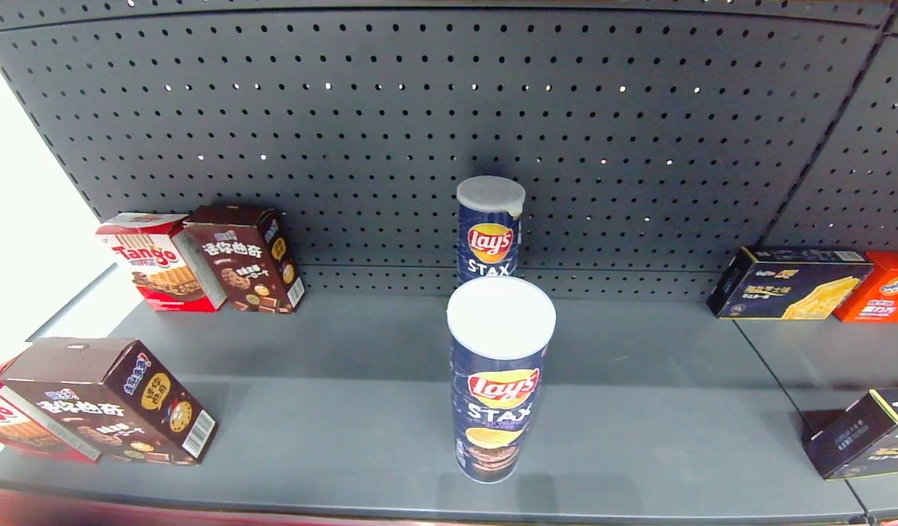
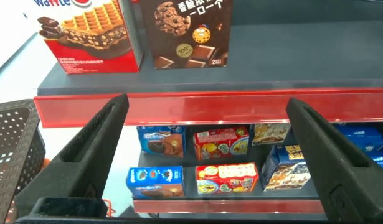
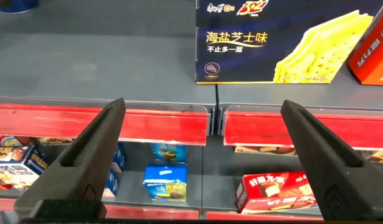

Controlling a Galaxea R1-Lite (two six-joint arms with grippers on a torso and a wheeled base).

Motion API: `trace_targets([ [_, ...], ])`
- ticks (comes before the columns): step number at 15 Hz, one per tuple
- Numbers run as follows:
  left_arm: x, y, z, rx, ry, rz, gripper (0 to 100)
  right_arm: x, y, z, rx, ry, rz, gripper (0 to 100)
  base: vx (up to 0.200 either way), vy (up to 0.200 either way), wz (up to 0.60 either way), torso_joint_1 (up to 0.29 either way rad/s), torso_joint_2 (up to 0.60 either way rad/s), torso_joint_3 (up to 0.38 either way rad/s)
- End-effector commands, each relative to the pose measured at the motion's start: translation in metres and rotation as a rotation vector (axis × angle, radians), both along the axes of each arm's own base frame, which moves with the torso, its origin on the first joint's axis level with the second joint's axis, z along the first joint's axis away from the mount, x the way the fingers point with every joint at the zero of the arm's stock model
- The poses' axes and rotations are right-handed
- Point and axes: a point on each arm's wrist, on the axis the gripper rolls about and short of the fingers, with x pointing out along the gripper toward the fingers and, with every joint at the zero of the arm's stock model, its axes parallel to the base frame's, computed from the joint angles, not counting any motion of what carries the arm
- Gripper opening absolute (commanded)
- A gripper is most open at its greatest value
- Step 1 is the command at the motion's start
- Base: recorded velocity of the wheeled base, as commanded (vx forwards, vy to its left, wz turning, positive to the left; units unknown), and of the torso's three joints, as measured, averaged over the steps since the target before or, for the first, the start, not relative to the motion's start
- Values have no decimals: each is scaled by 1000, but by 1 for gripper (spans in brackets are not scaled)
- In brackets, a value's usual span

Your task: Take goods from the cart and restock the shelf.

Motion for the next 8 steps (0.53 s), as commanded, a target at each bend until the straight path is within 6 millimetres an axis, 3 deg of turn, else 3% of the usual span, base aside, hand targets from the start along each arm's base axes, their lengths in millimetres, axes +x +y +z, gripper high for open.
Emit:
trace_targets([
  [1,0,0,0,0,2,0,100,0,0,0,0,1,0,100,0,0,0,0,0,0],
  [8,0,0,0,1,2,2,100,0,0,0,0,1,1,100,0,0,0,0,0,0],
])
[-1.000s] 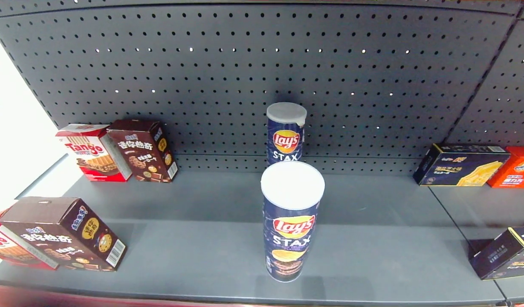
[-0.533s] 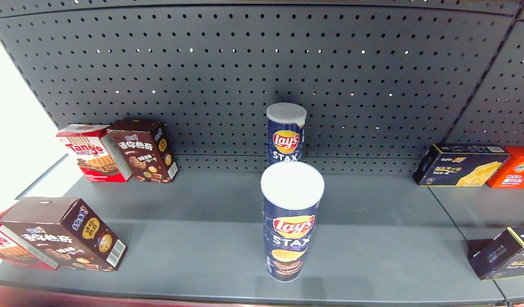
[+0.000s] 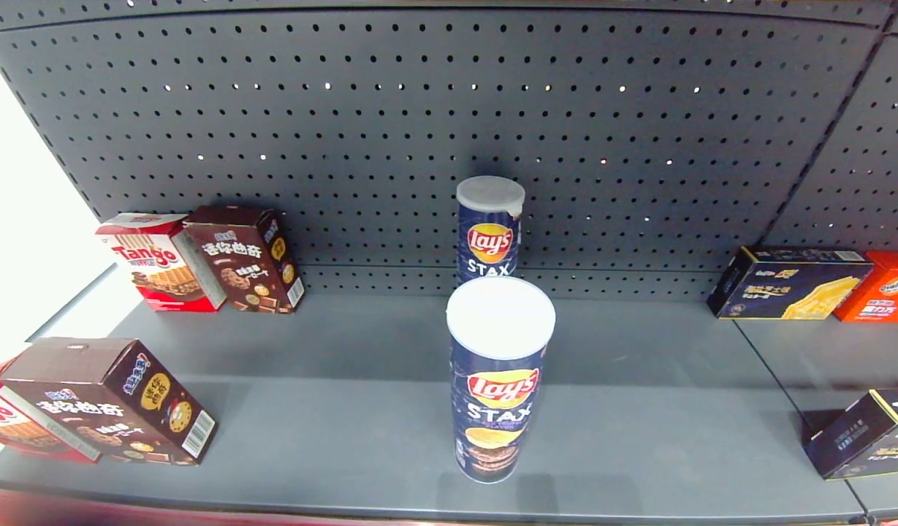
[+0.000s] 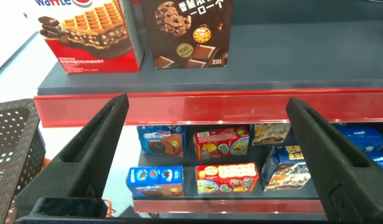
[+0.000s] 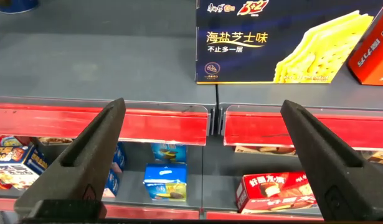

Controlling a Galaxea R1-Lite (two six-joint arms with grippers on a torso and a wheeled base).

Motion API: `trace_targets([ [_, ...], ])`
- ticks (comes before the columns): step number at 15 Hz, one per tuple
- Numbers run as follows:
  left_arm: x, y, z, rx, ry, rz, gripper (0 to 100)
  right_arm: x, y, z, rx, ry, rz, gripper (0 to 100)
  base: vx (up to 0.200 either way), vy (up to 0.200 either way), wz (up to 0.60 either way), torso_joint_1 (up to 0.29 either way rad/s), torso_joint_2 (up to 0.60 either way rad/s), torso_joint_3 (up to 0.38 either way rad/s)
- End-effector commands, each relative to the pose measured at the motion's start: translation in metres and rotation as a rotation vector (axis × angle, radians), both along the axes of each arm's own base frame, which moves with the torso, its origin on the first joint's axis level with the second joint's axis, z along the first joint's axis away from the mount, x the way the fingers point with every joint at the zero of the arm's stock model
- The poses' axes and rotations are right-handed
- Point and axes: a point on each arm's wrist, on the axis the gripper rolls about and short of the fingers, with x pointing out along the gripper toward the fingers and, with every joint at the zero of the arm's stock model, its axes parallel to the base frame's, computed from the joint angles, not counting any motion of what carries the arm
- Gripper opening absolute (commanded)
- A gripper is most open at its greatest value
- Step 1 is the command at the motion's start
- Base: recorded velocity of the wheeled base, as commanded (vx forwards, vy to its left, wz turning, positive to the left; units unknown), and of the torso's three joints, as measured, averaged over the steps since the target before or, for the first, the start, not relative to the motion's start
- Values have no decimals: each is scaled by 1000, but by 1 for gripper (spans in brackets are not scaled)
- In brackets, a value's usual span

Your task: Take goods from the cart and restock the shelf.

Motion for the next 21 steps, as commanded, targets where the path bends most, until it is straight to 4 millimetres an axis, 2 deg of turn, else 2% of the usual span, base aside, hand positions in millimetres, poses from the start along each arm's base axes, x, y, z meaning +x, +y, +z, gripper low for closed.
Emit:
trace_targets([
  [1,0,0,0,1,1,0,100,0,0,0,0,1,0,100,0,0,0,0,0,0],
  [21,0,0,0,1,1,-2,100,0,0,0,0,1,0,100,0,0,0,0,0,0],
])
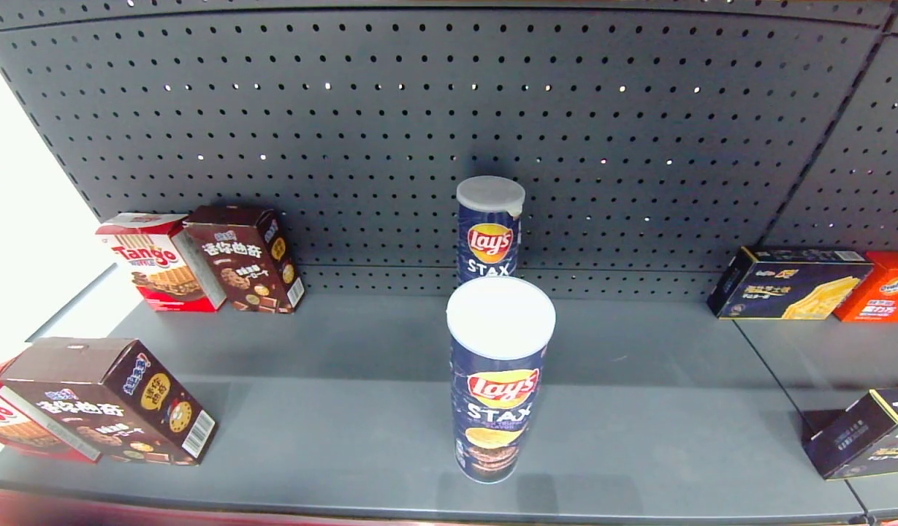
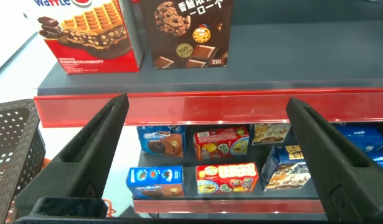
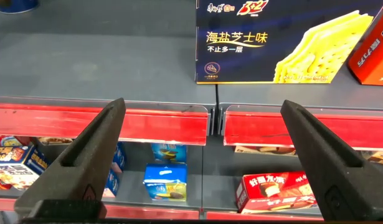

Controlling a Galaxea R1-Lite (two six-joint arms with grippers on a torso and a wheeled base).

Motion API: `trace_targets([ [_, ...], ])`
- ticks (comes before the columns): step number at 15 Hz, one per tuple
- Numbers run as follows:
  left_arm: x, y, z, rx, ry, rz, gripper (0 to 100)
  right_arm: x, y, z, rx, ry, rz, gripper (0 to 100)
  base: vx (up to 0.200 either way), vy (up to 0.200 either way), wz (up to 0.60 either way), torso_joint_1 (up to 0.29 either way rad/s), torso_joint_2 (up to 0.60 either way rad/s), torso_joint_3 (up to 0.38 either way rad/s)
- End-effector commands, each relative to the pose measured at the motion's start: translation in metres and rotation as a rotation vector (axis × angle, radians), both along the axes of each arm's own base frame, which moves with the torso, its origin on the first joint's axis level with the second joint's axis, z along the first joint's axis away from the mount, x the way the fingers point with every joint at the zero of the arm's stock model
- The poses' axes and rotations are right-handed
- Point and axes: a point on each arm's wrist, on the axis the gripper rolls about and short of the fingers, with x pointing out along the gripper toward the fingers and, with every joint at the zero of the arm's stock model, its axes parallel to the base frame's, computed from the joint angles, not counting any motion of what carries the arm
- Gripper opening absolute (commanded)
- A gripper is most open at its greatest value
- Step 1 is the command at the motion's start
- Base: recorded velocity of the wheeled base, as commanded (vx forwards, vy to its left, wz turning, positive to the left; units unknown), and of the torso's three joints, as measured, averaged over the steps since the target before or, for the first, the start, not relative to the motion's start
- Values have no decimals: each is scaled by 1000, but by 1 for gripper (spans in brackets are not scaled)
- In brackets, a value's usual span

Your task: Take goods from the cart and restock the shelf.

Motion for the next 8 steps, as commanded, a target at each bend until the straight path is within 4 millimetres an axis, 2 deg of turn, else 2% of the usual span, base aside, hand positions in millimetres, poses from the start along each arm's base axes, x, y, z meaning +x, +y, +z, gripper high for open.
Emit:
trace_targets([
  [1,0,0,0,0,1,0,100,0,0,0,0,1,1,100,0,0,0,0,0,0],
  [5,0,0,0,-1,1,1,100,0,0,0,0,1,2,100,0,0,0,0,0,0],
  [6,0,0,0,-1,1,1,100,0,0,0,0,1,1,100,0,0,-600,-2,-2,2],
  [8,0,0,0,-1,1,1,100,0,0,0,0,1,1,100,0,0,0,0,0,0],
])
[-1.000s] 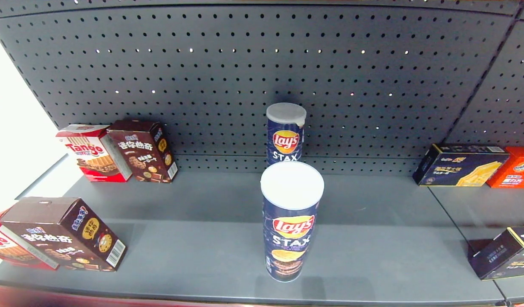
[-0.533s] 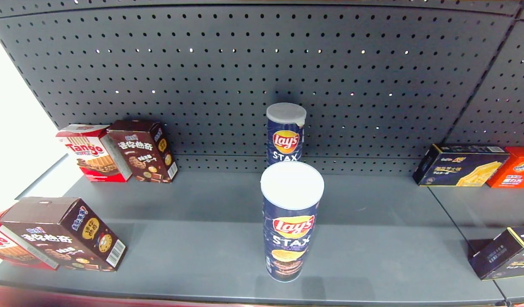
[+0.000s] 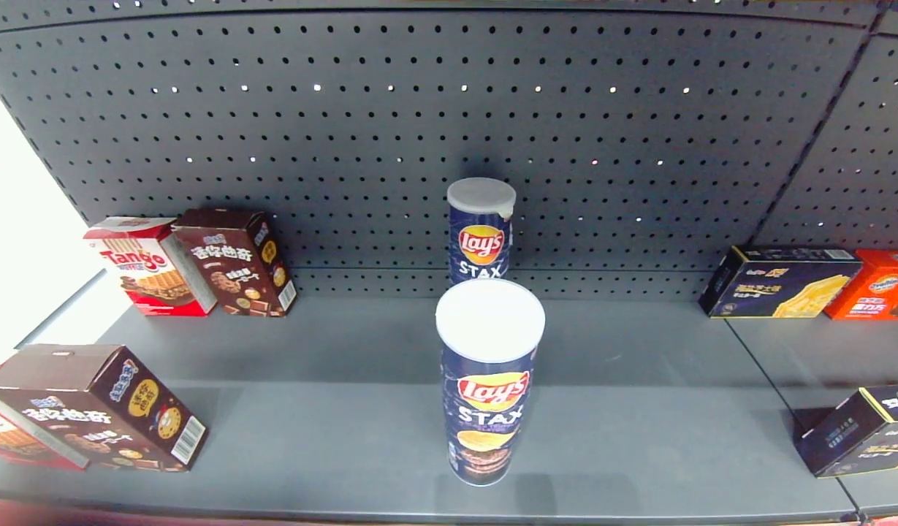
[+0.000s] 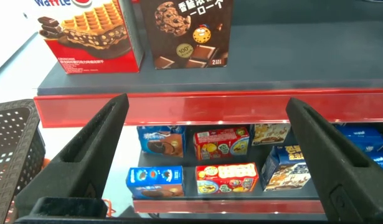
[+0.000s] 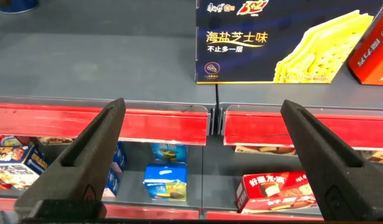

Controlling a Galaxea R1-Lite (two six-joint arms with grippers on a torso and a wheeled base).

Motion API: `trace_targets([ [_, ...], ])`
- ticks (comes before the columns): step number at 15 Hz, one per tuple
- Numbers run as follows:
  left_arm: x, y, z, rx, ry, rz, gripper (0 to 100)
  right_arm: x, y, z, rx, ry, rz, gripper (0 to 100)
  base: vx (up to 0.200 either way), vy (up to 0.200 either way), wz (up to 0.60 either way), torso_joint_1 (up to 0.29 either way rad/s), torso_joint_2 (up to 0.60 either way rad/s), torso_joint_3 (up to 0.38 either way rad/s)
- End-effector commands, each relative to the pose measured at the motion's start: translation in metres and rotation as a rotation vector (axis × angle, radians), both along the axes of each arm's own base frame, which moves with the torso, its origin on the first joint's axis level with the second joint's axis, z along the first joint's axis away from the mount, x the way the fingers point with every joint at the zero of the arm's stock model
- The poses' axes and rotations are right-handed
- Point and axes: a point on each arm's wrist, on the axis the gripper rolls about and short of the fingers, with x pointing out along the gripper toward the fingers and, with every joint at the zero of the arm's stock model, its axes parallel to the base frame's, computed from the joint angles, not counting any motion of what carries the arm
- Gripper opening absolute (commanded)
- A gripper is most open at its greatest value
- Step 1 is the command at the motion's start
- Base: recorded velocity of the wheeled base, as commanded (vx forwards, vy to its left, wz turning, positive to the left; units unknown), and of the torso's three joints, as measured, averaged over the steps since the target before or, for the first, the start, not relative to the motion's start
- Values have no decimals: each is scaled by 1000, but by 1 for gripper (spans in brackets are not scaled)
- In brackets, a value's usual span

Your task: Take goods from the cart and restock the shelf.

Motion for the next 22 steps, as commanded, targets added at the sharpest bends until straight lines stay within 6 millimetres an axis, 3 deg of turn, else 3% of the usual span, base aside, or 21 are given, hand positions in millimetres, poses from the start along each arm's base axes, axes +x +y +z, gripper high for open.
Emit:
trace_targets([
  [1,0,0,0,0,1,1,100,0,0,0,0,1,1,100,0,0,0,0,0,0],
  [22,0,0,0,-3,1,4,100,0,0,0,0,1,1,100,0,29,0,1,0,0],
])
